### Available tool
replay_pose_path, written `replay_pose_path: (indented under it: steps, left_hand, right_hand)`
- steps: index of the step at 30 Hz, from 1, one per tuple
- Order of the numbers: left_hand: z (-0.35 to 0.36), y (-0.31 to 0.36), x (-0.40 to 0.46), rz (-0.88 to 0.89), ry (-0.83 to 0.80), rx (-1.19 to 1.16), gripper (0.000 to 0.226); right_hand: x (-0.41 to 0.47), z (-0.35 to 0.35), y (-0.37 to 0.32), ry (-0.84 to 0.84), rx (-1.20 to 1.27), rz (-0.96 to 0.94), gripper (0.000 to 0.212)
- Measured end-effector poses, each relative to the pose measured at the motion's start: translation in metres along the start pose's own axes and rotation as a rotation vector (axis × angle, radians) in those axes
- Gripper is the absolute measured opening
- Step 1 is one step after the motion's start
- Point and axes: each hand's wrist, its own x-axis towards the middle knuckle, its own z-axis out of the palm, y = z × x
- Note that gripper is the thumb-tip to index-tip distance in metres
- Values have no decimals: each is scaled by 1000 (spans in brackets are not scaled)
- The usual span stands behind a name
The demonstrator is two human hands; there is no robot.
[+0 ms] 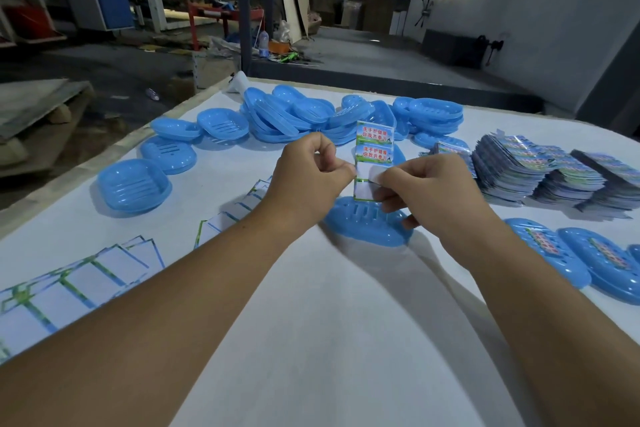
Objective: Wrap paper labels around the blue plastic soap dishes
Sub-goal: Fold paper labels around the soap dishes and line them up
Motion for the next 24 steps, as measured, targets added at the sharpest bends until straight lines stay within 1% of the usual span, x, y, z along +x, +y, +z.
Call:
replay_pose_path:
  steps: [4,9,15,24]
  left_hand:
    - [-4,-3,4,-46,-22,20,33]
    - [-7,-5,7,-59,-53,89,31]
    - [-12,-6,10,-82,-28,179,26]
    - [-19,-10,15,-46,-13,287,22]
  right_hand:
    - [1,-4,0,-13,11,34,19]
    - [1,-8,2,-27,17,52,19]
    - [1,-13,3,-13,31,73,18]
    - [2,-15,3,16,35,93,18]
